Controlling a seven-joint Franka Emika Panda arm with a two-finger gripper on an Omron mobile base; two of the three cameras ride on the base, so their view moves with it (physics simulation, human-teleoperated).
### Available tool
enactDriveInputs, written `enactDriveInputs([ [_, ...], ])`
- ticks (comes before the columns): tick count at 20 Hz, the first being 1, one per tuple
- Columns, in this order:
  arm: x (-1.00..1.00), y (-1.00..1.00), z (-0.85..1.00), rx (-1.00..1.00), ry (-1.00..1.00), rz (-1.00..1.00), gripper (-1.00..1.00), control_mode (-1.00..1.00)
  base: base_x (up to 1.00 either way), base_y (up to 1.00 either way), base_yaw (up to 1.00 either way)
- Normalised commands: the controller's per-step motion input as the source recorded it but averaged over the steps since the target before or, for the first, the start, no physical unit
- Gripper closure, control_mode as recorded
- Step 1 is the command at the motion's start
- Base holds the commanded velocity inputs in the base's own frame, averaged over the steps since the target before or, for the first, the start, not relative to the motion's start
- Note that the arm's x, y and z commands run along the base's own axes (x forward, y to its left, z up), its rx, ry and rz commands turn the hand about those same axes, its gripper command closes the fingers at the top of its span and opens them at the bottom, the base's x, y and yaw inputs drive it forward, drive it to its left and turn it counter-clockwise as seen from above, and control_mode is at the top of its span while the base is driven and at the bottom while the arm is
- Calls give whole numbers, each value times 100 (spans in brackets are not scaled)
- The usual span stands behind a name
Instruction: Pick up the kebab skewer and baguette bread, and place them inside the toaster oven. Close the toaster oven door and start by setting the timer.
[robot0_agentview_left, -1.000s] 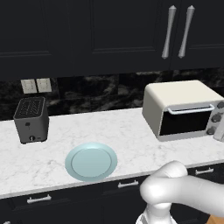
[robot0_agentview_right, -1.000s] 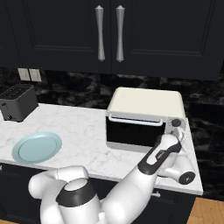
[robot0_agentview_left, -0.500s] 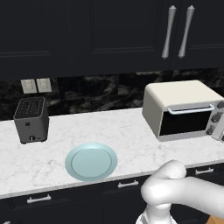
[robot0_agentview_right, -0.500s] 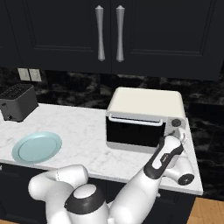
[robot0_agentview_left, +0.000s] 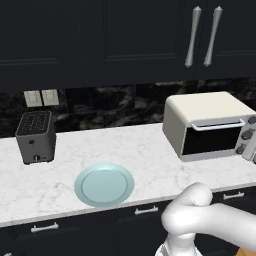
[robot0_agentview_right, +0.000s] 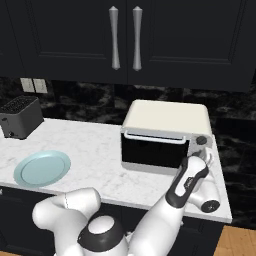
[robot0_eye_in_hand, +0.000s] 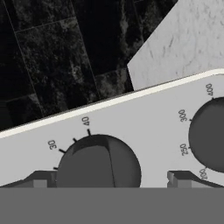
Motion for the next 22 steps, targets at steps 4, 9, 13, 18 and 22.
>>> enactDriveInputs([
  [4,0,0,0,0,0,-4,-100,-100,0,0,0],
  [9,-12,0,0,0,0,-2,-100,-100,0,0,0],
  [13,-20,0,0,0,0,0,-100,-100,0,0,0],
  [18,-8,2,3,0,-2,0,-100,-100,0,0,0],
  [22,-1,13,10,0,-5,0,-100,-100,0,0,0],
])
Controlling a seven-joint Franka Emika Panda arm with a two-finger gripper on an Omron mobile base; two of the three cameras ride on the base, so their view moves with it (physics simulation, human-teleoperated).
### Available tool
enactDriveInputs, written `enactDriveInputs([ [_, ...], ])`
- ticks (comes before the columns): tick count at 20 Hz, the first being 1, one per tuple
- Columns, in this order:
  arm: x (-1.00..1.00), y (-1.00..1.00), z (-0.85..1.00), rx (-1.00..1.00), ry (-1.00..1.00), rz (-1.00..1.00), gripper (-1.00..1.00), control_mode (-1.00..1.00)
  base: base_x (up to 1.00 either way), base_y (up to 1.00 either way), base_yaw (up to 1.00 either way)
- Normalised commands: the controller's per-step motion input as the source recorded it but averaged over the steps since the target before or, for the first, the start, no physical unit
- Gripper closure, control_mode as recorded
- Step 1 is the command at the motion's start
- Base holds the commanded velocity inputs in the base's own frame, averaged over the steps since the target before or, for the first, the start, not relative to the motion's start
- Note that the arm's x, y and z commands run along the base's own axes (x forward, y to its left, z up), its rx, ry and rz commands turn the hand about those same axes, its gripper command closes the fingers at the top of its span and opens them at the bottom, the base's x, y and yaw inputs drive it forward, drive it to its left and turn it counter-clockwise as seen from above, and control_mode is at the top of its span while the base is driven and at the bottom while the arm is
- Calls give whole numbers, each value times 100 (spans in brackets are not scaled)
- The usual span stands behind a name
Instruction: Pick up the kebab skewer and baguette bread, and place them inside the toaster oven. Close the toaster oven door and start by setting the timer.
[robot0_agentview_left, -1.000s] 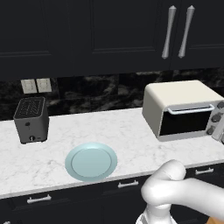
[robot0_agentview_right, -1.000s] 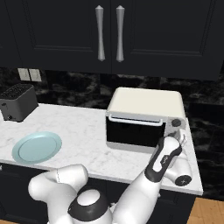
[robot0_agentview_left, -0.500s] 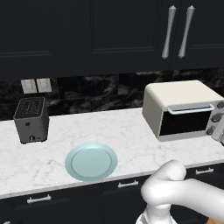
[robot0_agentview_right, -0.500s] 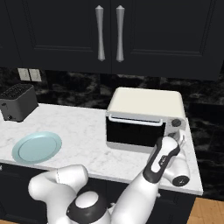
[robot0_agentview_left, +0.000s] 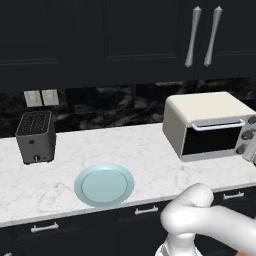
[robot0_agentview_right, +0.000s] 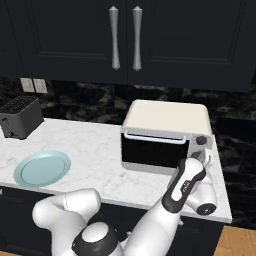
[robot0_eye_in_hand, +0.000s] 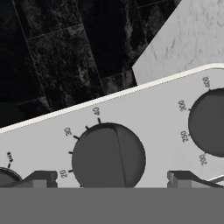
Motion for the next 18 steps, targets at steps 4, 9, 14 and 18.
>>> enactDriveInputs([
  [4,0,27,3,0,-5,0,-100,-100,0,0,0],
  [9,2,22,0,0,-3,0,-100,-100,0,0,0],
  [14,20,-1,0,0,0,-3,-100,-100,0,0,0],
  [18,24,-14,0,0,0,-6,-100,-100,0,0,0],
])
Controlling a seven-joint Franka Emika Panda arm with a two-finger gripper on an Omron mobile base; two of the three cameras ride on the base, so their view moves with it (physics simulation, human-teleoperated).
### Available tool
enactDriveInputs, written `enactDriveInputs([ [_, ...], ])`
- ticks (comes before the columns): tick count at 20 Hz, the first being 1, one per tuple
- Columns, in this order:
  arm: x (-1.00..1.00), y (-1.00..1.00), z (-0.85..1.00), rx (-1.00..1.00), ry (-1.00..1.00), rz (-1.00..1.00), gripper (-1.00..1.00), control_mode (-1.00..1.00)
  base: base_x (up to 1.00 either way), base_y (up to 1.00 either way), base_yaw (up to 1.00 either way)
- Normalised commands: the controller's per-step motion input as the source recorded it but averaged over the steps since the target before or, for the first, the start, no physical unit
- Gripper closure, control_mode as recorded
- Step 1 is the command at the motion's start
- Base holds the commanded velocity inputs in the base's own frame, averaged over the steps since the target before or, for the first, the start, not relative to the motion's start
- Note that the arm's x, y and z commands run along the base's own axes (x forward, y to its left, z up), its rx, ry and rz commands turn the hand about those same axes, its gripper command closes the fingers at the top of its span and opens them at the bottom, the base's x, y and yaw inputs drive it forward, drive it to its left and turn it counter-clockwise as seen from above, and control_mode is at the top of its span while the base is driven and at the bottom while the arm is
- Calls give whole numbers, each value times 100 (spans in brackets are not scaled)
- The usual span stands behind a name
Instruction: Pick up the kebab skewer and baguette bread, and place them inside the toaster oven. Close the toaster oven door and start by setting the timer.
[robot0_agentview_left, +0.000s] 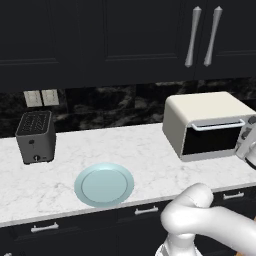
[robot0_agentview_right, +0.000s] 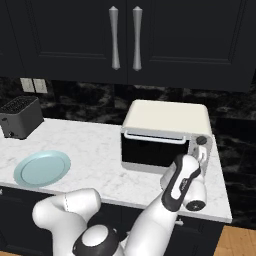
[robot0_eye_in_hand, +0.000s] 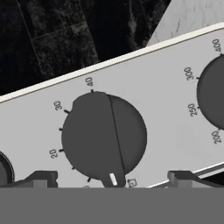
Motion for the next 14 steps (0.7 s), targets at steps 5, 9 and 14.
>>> enactDriveInputs([
  [5,2,-10,-1,0,0,-7,-100,-100,0,0,0],
  [9,0,-16,0,0,0,-6,-100,-100,0,0,0],
  [14,0,-22,0,0,0,-5,-100,-100,0,0,0],
])
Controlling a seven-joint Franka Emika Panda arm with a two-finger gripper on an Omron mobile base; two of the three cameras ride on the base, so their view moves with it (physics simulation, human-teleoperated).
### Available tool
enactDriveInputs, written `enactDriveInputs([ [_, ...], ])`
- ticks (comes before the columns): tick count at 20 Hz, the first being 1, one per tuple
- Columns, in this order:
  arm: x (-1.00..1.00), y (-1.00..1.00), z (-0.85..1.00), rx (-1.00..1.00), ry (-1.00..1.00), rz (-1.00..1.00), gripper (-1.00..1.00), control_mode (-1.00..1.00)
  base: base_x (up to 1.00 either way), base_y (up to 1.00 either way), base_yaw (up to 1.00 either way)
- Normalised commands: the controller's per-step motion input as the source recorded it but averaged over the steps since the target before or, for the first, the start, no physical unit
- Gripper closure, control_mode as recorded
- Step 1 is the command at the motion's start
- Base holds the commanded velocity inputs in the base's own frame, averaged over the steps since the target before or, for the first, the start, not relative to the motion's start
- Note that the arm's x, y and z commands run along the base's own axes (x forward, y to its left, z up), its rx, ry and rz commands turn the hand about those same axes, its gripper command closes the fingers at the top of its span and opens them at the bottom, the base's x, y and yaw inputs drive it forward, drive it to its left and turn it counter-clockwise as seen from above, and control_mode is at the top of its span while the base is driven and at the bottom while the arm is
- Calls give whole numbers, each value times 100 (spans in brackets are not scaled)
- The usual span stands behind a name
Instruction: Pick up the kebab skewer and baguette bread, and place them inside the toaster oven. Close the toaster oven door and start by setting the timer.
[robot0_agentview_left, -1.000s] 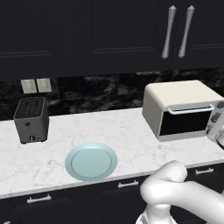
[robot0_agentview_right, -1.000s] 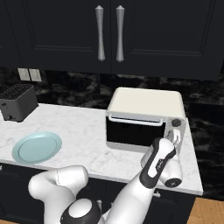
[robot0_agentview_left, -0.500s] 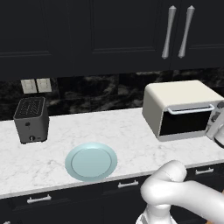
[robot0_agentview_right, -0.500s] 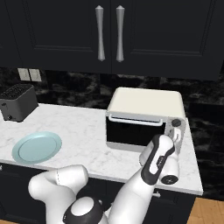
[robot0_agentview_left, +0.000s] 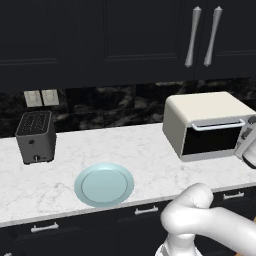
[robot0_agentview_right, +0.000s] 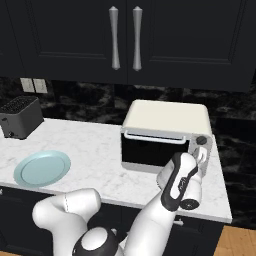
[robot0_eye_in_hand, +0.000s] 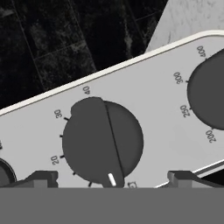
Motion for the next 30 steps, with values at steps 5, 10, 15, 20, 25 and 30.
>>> enactDriveInputs([
  [5,0,-24,0,0,0,-4,-100,-100,0,0,0],
  [10,0,-37,0,-3,0,-2,-100,-100,0,0,0],
  [15,0,-30,0,-10,0,0,-100,-100,0,0,0],
  [20,-2,-31,0,-15,0,0,-100,-100,0,0,0],
  [25,-9,-28,0,-11,0,0,-100,-100,0,0,0],
  [30,-14,-40,0,-7,0,0,-100,-100,0,0,0],
])
